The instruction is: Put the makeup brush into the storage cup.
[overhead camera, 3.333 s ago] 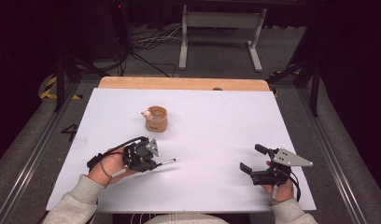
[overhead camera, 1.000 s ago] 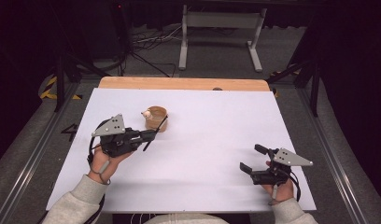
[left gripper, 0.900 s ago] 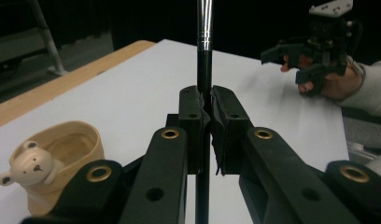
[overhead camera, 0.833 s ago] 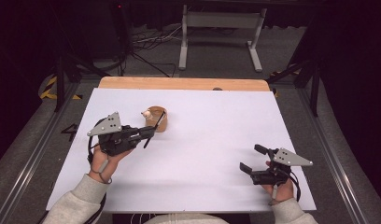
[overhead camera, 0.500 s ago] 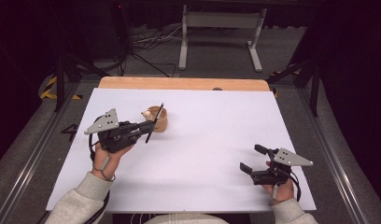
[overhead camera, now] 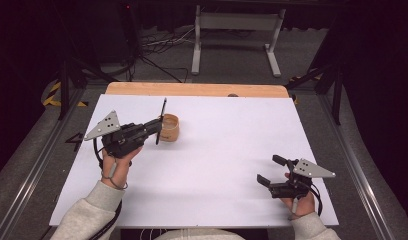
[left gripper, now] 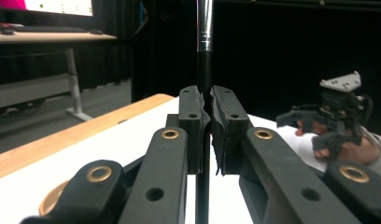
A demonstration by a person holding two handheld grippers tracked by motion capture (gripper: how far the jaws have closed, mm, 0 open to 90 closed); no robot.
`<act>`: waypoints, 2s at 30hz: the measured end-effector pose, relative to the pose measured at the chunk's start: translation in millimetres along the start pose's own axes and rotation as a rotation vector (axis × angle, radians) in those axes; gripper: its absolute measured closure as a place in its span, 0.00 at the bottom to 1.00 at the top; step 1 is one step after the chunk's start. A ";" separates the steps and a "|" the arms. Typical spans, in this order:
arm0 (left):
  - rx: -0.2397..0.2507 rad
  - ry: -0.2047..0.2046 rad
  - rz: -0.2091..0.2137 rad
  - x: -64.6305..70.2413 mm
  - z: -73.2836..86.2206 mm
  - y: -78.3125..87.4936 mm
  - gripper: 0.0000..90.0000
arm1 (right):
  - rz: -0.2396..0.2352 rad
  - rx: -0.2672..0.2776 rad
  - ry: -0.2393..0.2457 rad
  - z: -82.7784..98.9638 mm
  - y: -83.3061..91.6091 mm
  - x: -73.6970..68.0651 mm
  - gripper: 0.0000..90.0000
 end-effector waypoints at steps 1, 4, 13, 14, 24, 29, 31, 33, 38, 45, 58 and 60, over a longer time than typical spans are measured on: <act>0.006 0.002 -0.007 -0.6 -0.5 -0.3 0.93 | 0.000 0.000 -0.001 0.0 0.0 0.1 0.04; 0.025 -0.006 -0.031 -2.5 -1.2 -2.0 0.93 | -0.001 0.001 -0.001 -0.1 0.1 0.1 0.04; 0.048 -0.023 -0.083 -8.6 -1.1 -9.7 0.92 | -0.002 0.004 -0.003 -0.3 0.2 0.1 0.04; 0.048 -0.023 -0.083 -8.6 -1.1 -9.7 0.93 | -0.002 0.004 -0.003 -0.3 0.2 0.1 0.04; 0.054 -0.009 -0.125 -19.7 -6.5 -19.2 0.93 | -0.002 0.006 -0.007 -0.3 0.5 0.7 0.04; 0.041 -0.030 -0.153 -23.4 -9.8 -25.8 0.93 | -0.003 0.005 -0.010 -0.6 0.6 0.3 0.04; 0.037 -0.025 -0.159 -25.4 -10.5 -28.1 0.93 | -0.003 0.006 -0.009 -0.7 0.7 0.5 0.04; 0.030 -0.020 -0.167 -28.1 -10.7 -30.7 0.93 | -0.001 0.008 -0.011 -0.8 0.9 0.6 0.04; 0.010 -0.008 -0.196 -36.2 -8.8 -35.2 0.93 | -0.002 0.010 -0.010 -1.1 2.0 1.2 0.04; -0.006 -0.005 -0.219 -44.7 -9.9 -41.2 0.93 | 0.000 0.009 -0.015 -0.7 1.6 1.6 0.04; 0.017 0.052 -0.242 -57.4 -8.6 -56.0 0.92 | -0.001 0.009 -0.015 -0.4 2.2 2.1 0.04; 0.010 0.054 -0.254 -58.8 -6.9 -58.7 0.92 | -0.001 0.011 -0.014 -0.5 2.3 2.1 0.04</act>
Point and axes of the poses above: each handheld gripper's, and its own axes: y roughly backward along the jaws, z roughly out of its underside, x roughly to its right, the point moved 7 cm from there along -y, roughly forward along the jaws, and after that the axes turned 7 degrees about -y, right-handed, at the moved point
